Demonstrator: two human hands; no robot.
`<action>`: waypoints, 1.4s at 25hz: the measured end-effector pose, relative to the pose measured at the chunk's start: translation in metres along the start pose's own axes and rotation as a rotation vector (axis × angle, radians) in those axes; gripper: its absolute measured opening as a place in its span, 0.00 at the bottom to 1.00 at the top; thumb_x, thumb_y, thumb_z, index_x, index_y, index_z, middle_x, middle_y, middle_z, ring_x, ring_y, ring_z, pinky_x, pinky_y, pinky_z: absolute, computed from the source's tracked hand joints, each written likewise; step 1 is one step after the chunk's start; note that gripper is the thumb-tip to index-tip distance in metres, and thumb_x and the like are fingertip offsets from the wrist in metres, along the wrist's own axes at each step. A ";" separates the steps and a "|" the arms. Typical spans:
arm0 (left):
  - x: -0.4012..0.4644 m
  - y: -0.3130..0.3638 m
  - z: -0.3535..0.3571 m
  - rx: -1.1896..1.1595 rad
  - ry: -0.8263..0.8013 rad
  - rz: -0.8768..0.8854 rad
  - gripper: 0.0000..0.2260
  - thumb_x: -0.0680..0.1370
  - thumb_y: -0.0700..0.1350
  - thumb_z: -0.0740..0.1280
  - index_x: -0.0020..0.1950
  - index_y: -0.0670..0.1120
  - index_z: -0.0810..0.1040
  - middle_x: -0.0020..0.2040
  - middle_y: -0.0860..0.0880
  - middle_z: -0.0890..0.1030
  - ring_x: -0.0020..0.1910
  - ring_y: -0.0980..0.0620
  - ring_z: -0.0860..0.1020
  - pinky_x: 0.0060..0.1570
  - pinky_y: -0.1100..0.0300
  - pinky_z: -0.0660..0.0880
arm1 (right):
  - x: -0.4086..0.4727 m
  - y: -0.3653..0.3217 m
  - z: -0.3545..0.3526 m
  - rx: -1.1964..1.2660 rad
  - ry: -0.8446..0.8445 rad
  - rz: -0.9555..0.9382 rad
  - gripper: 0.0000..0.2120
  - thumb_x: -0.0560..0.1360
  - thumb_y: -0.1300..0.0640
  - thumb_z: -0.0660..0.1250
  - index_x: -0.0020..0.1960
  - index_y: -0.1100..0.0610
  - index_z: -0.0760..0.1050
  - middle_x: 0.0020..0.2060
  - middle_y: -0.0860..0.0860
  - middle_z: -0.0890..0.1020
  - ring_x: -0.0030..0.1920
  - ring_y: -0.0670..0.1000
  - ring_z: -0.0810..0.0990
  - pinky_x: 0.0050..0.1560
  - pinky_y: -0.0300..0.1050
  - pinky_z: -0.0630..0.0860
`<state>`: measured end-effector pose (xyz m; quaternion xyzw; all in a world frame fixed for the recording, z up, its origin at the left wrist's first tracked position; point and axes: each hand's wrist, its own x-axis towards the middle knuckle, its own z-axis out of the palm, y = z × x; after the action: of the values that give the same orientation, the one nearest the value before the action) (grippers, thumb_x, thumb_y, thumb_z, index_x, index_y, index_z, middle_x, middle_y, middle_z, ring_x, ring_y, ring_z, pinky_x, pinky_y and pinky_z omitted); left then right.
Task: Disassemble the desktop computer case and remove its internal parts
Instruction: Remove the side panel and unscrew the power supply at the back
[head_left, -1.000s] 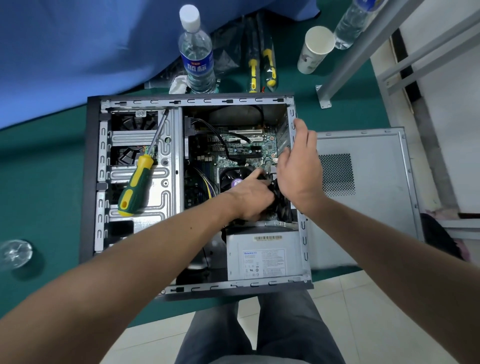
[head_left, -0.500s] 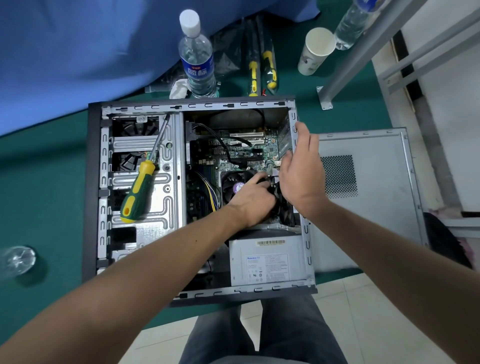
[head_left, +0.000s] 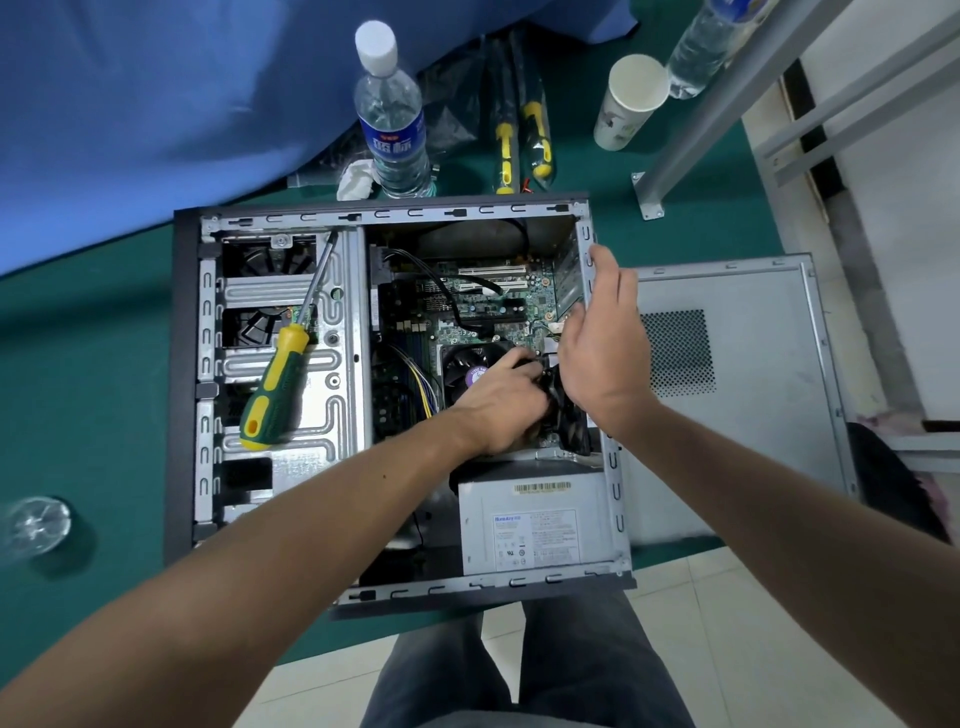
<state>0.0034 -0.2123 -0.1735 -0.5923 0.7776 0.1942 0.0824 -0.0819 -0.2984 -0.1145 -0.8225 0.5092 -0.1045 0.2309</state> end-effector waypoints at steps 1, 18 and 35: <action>0.001 0.001 -0.001 -0.008 0.000 -0.012 0.06 0.75 0.46 0.67 0.41 0.50 0.82 0.42 0.53 0.82 0.59 0.51 0.71 0.72 0.54 0.52 | 0.000 0.000 0.000 -0.001 0.000 -0.001 0.25 0.79 0.62 0.59 0.75 0.56 0.59 0.64 0.56 0.68 0.50 0.62 0.78 0.50 0.60 0.77; -0.002 0.003 -0.001 -0.056 0.020 -0.010 0.08 0.72 0.50 0.66 0.41 0.49 0.83 0.42 0.52 0.82 0.58 0.50 0.72 0.67 0.58 0.54 | -0.001 -0.001 0.002 -0.029 0.001 0.002 0.26 0.79 0.62 0.59 0.75 0.54 0.57 0.62 0.55 0.67 0.49 0.61 0.78 0.50 0.60 0.77; -0.003 0.006 -0.006 -0.014 -0.037 -0.066 0.07 0.70 0.46 0.67 0.43 0.48 0.83 0.42 0.51 0.82 0.59 0.49 0.71 0.72 0.58 0.46 | 0.000 -0.001 0.000 -0.013 0.005 0.001 0.27 0.78 0.62 0.59 0.75 0.54 0.58 0.61 0.55 0.68 0.51 0.60 0.77 0.48 0.58 0.78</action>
<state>-0.0009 -0.2105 -0.1655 -0.6146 0.7545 0.2078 0.0988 -0.0815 -0.2981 -0.1142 -0.8235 0.5109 -0.1031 0.2240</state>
